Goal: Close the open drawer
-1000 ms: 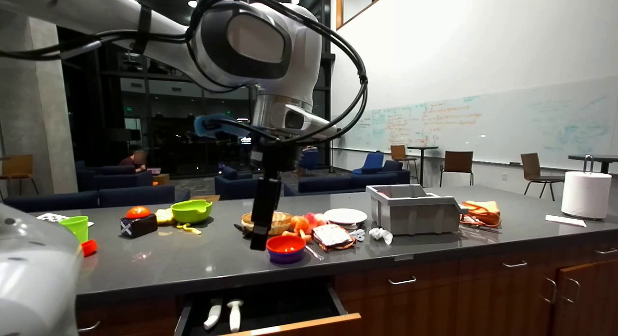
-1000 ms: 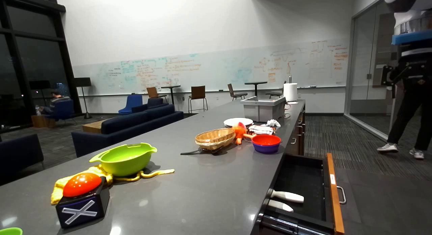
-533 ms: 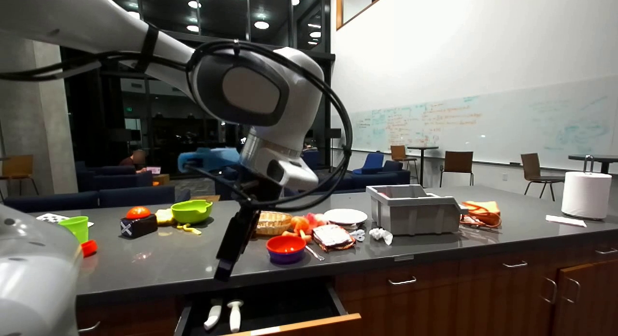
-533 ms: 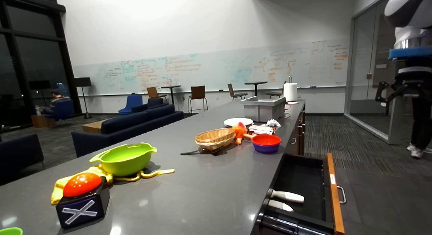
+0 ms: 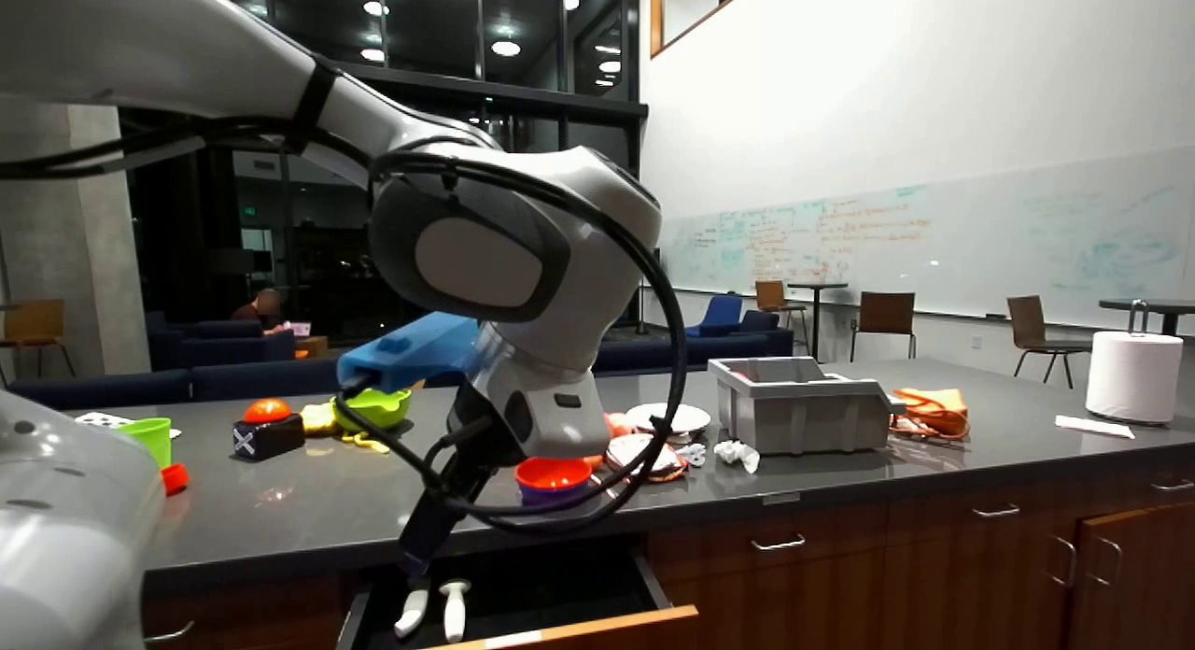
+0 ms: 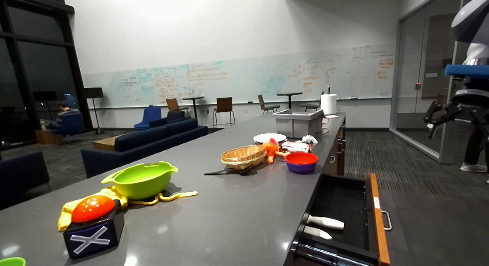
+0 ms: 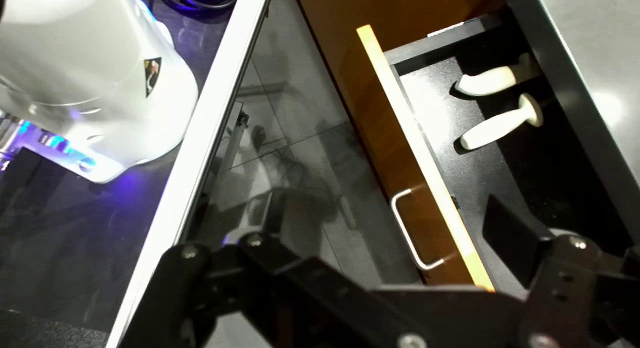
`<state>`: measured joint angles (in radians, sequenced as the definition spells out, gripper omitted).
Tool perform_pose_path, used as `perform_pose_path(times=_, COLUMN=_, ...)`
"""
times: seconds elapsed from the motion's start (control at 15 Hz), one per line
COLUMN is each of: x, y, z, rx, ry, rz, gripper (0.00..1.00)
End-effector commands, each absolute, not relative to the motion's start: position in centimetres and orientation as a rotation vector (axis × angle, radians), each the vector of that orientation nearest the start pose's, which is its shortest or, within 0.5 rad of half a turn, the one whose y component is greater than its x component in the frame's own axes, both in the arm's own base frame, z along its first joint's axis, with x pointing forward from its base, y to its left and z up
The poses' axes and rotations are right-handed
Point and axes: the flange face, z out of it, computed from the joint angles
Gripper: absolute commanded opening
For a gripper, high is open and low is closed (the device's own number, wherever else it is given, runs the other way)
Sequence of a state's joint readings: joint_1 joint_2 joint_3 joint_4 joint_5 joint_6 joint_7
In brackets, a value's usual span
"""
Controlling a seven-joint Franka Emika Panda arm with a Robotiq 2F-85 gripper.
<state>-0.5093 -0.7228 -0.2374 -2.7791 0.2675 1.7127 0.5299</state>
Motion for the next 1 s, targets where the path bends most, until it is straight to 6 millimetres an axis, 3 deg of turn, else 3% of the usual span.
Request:
perform_pose_path(times=0.0, x=22.6, y=-18.7, z=36.9, rx=-1.966, ry=1.64, rz=0.453, gripper=1.0)
perform_pose_path(times=0.33, x=23.7, y=-21.0, z=34.8, rx=-1.745, ry=1.667, rz=0.482, gripper=1.0)
perform_pose_path(times=0.93, x=28.2, y=-23.5, z=33.0, rx=-1.418, ry=1.629, rz=0.57, gripper=1.0)
